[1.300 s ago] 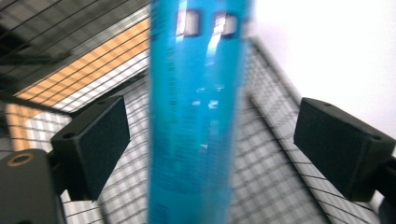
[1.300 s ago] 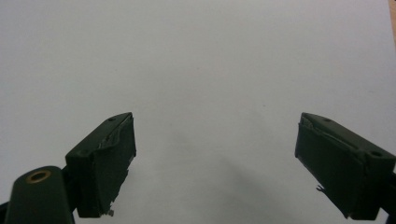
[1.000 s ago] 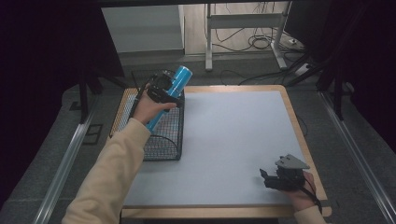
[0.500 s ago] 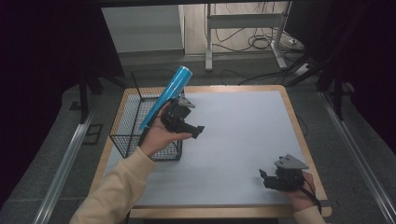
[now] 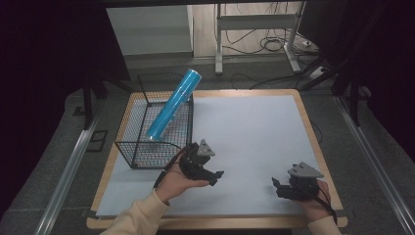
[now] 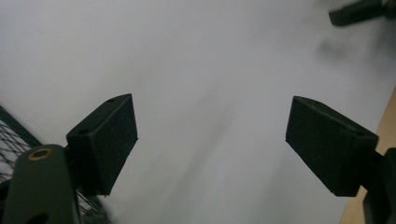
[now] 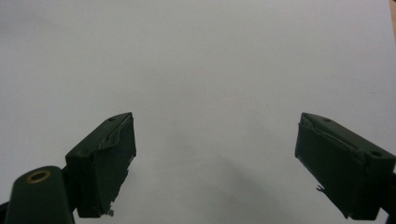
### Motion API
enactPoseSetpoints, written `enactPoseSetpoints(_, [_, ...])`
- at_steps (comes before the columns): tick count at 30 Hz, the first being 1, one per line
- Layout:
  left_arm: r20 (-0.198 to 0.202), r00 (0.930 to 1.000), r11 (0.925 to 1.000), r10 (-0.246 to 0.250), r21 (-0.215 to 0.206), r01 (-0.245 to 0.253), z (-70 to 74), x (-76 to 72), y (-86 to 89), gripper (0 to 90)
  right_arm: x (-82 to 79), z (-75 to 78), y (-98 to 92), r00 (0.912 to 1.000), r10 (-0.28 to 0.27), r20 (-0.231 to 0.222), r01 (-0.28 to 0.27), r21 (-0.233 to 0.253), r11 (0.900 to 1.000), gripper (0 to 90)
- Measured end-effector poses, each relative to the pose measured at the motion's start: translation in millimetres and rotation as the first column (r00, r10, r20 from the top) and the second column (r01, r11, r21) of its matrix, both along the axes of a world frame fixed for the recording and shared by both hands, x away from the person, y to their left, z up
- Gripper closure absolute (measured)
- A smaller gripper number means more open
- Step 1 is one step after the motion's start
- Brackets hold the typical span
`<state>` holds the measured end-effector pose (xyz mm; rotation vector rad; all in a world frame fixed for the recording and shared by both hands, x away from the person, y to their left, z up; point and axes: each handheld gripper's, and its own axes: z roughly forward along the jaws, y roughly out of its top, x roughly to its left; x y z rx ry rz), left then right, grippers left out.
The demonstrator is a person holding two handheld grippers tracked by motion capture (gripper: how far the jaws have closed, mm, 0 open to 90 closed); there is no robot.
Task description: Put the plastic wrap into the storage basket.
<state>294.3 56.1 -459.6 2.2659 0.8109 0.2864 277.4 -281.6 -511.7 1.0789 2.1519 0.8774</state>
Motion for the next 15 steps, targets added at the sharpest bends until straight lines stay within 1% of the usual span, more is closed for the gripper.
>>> enactPoseSetpoints(1, [-0.013, 0.9999, 1.0000, 0.001, -0.003, -0.001, -5.8, -2.8, 1.1, 16.2, 0.2, -0.2, 0.2, 1.0000, 0.000, -0.001, 0.000, -0.002, 1.000, 12.6])
enactPoseSetpoints(3, [-0.019, 0.9998, 0.9999, 0.008, -0.009, -0.009, -12.4, -6.8, 3.7, 15.7, 0.1, -0.4, 0.5, 1.0000, 0.000, -0.003, 0.000, -0.005, 1.000, 12.6])
enactPoseSetpoints(4, [-0.021, 0.9997, 0.9999, 0.009, -0.005, -0.009, -14.9, -8.5, 4.5, 15.7, 0.0, -0.5, 0.6, 1.0000, 0.000, -0.003, 0.000, -0.006, 1.000, 12.6])
enactPoseSetpoints(5, [-0.019, 0.9998, 1.0000, 0.005, 0.001, -0.005, -16.2, -9.4, 5.5, 15.5, 0.0, -0.4, 0.7, 1.0000, 0.000, -0.003, 0.000, -0.007, 1.000, 12.6])
enactPoseSetpoints(7, [-0.016, 0.9998, 0.9998, 0.015, -0.013, -0.015, -17.4, -10.2, 8.6, 15.2, 0.4, -0.9, 0.8, 1.0000, 0.000, -0.002, 0.000, -0.006, 1.000, 12.6])
enactPoseSetpoints(9, [-0.015, 0.9998, 0.9998, 0.014, -0.011, -0.015, -19.2, -10.2, 9.9, 15.2, 0.7, -1.6, 0.8, 1.0000, 0.000, -0.003, 0.000, -0.008, 1.000, 12.6])
enactPoseSetpoints(15, [-0.036, 0.9992, 0.9997, 0.019, -0.012, -0.020, -26.3, -11.1, 12.8, 15.7, 0.5, -1.2, 0.9, 1.0000, -0.002, 0.003, 0.002, -0.009, 1.000, 12.6])
